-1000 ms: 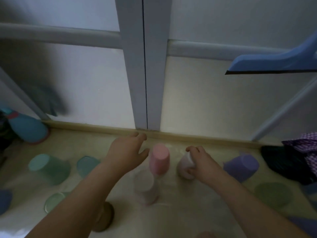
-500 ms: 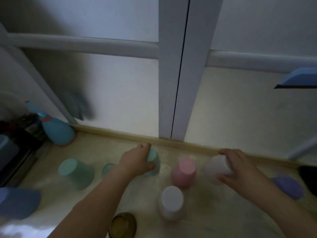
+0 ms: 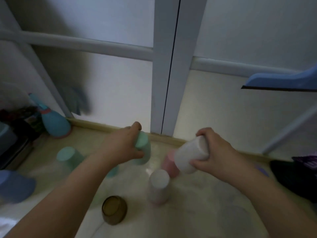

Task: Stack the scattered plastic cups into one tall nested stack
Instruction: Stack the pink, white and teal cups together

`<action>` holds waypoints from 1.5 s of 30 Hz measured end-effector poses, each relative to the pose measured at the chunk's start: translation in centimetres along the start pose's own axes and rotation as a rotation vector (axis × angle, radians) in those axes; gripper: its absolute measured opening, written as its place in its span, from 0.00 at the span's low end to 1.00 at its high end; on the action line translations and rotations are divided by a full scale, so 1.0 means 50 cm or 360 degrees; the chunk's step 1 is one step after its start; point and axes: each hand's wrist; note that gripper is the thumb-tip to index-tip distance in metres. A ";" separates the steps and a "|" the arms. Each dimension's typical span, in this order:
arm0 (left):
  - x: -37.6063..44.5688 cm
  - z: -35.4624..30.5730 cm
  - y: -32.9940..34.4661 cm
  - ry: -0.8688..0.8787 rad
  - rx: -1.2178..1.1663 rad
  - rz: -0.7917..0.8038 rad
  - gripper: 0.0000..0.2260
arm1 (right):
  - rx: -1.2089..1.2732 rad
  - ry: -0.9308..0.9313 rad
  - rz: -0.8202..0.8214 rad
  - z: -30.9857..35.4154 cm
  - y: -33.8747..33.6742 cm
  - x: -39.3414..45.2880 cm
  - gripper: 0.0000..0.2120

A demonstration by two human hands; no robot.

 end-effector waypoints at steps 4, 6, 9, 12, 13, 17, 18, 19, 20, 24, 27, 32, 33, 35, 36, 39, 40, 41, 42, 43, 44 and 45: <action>-0.054 -0.015 -0.049 0.0046 -0.0124 -0.0093 0.26 | 0.0030 -0.0237 0.0123 0.062 0.007 -0.024 0.32; -0.083 -0.021 -0.062 0.0039 -0.0201 -0.0124 0.28 | 0.0046 -0.0295 0.0171 0.080 0.028 -0.030 0.33; -0.125 -0.026 -0.065 0.0046 -0.0239 -0.0159 0.30 | 0.0050 -0.0335 0.0228 0.092 0.068 -0.033 0.38; -0.161 -0.020 -0.059 0.0016 -0.0258 -0.0183 0.32 | 0.0048 -0.0270 0.0276 0.091 0.112 -0.034 0.40; -0.171 -0.017 -0.056 0.0006 -0.0273 -0.0203 0.33 | 0.0031 -0.0241 0.0283 0.088 0.125 -0.035 0.39; -0.207 -0.011 -0.050 -0.0089 -0.0368 -0.0320 0.35 | 0.0006 -0.0188 0.0304 0.072 0.163 -0.035 0.37; -0.214 -0.011 -0.051 -0.0110 -0.0394 -0.0341 0.34 | 0.0007 -0.0190 0.0320 0.068 0.168 -0.036 0.38; -0.220 -0.010 -0.051 -0.0117 -0.0409 -0.0356 0.32 | 0.0015 -0.0177 0.0339 0.064 0.173 -0.038 0.38; -0.225 -0.010 -0.052 -0.0115 -0.0421 -0.0365 0.31 | 0.0041 -0.0151 0.0349 0.062 0.177 -0.040 0.39; -0.240 -0.024 -0.054 -0.0060 -0.0465 -0.0405 0.29 | 0.0149 -0.0087 0.0321 0.059 0.188 -0.050 0.42; -0.235 -0.050 -0.061 -0.0007 -0.0487 -0.0422 0.28 | 0.0187 -0.0039 0.0334 0.056 0.184 -0.061 0.46; -0.203 -0.099 -0.071 0.0126 -0.0420 -0.0441 0.29 | -0.0041 -0.0121 0.0205 0.028 0.140 -0.084 0.34; -0.195 -0.108 -0.066 0.0143 -0.0411 -0.0431 0.29 | -0.0055 -0.0110 0.0195 0.023 0.128 -0.091 0.31; -0.181 -0.122 -0.049 0.0162 -0.0373 -0.0392 0.29 | -0.0129 -0.0104 0.0195 0.008 0.110 -0.103 0.26; -0.175 -0.127 -0.037 0.0170 -0.0346 -0.0366 0.29 | -0.0183 -0.0091 0.0203 0.001 0.104 -0.108 0.25; -0.164 -0.135 0.002 0.0175 -0.0218 -0.0256 0.28 | -0.0287 -0.0065 0.0213 -0.025 0.099 -0.116 0.24; -0.162 -0.136 0.014 0.0172 -0.0154 -0.0214 0.28 | -0.0327 -0.0056 0.0228 -0.032 0.098 -0.119 0.24; -0.162 -0.136 0.024 0.0179 -0.0106 -0.0181 0.28 | -0.0370 -0.0052 0.0234 -0.039 0.098 -0.119 0.24; -0.162 -0.135 0.032 0.0194 -0.0081 -0.0158 0.28 | -0.0410 -0.0050 0.0237 -0.043 0.097 -0.119 0.24; -0.161 -0.133 0.036 0.0213 -0.0071 -0.0157 0.27 | -0.0440 -0.0052 0.0240 -0.047 0.096 -0.117 0.24; -0.161 -0.130 0.036 0.0229 -0.0064 -0.0174 0.25 | -0.0461 -0.0056 0.0245 -0.049 0.095 -0.114 0.23; -0.160 -0.126 0.031 0.0240 -0.0057 -0.0202 0.24 | -0.0477 -0.0056 0.0250 -0.050 0.094 -0.109 0.23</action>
Point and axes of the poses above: each hand's wrist, its own x-axis towards the middle knuckle, its own y-axis out of the palm, z = x × y, and after that the axes turned 4 degrees about y, right-handed
